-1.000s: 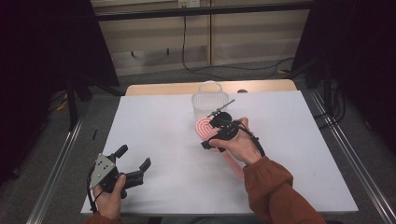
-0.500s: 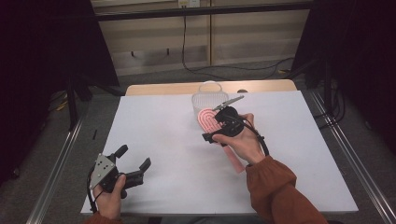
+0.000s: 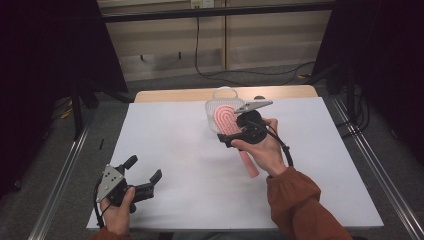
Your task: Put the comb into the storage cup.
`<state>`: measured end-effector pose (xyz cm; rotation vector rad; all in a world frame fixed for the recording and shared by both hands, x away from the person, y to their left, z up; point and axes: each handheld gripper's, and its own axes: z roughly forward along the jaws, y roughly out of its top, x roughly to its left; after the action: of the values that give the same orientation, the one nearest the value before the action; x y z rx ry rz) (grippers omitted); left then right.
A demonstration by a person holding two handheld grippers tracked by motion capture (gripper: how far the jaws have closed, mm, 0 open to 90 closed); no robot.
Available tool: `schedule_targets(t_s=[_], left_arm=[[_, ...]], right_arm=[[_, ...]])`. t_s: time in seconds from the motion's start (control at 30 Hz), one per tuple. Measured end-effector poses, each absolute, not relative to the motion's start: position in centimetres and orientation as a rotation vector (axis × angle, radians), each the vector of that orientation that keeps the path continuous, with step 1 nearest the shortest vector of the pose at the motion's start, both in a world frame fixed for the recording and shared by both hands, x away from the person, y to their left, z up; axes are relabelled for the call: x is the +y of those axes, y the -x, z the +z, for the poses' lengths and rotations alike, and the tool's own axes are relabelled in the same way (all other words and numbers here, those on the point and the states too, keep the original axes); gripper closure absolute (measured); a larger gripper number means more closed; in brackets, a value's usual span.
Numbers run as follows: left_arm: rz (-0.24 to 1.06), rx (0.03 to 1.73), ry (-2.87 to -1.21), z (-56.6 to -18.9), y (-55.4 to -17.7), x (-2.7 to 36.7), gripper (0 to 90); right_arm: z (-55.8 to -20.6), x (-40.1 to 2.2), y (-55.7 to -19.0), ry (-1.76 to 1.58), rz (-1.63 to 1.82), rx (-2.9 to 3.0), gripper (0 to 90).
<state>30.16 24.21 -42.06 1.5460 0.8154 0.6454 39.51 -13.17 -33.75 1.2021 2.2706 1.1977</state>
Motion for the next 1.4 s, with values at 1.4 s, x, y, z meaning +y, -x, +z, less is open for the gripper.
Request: schedule_targets(t_s=[1.4], left_arm=[[0.648,0.808,-1.541,-42.0,-30.0,24.1,3.1]], right_arm=[[-31.5,-14.8,-40.6,-1.054,1.402,1.949,19.9]])
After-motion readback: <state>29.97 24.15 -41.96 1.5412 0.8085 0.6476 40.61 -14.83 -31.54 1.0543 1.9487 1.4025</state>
